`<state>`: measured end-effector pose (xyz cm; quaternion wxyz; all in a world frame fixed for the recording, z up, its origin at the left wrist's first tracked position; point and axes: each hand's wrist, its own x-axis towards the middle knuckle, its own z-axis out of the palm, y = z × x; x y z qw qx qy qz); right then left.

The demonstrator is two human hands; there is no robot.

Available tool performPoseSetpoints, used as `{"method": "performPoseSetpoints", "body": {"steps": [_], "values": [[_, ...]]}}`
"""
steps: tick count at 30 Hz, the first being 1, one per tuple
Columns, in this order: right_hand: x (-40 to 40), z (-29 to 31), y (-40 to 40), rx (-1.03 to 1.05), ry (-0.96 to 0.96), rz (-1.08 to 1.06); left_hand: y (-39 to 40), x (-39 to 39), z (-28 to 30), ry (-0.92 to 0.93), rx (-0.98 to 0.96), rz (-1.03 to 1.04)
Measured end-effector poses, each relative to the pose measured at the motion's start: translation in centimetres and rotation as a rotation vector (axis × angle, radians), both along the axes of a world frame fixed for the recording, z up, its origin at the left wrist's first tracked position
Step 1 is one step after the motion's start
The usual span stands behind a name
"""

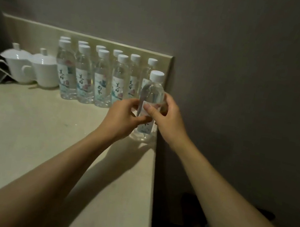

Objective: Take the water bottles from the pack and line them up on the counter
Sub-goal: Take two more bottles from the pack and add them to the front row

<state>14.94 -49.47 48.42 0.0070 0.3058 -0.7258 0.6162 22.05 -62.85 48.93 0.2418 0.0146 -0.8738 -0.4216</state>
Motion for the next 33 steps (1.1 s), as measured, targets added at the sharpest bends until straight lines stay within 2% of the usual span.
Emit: {"method": "performPoseSetpoints", "body": {"steps": [7, 11, 15, 23, 33], "values": [[-1.4, -0.6, -3.6, 0.040, -0.090, -0.024, -3.6, -2.1, -1.2, -0.009, 0.114, 0.009], [-1.6, -2.8, -3.7, 0.089, -0.188, -0.005, -4.1, -3.4, -1.7, 0.015, 0.082, 0.044], [-2.1, -3.9, -3.5, 0.006, -0.336, 0.038, -4.6, -4.1, -1.6, 0.009, 0.078, 0.057], [-2.8, -3.7, -6.6, 0.292, -0.044, -0.249, -5.3, -5.4, -3.5, -0.095, 0.065, 0.202], [-4.5, -3.5, -8.4, 0.388, 0.023, -0.354, -5.8, -7.7, -4.3, -0.033, 0.077, 0.246]]}}
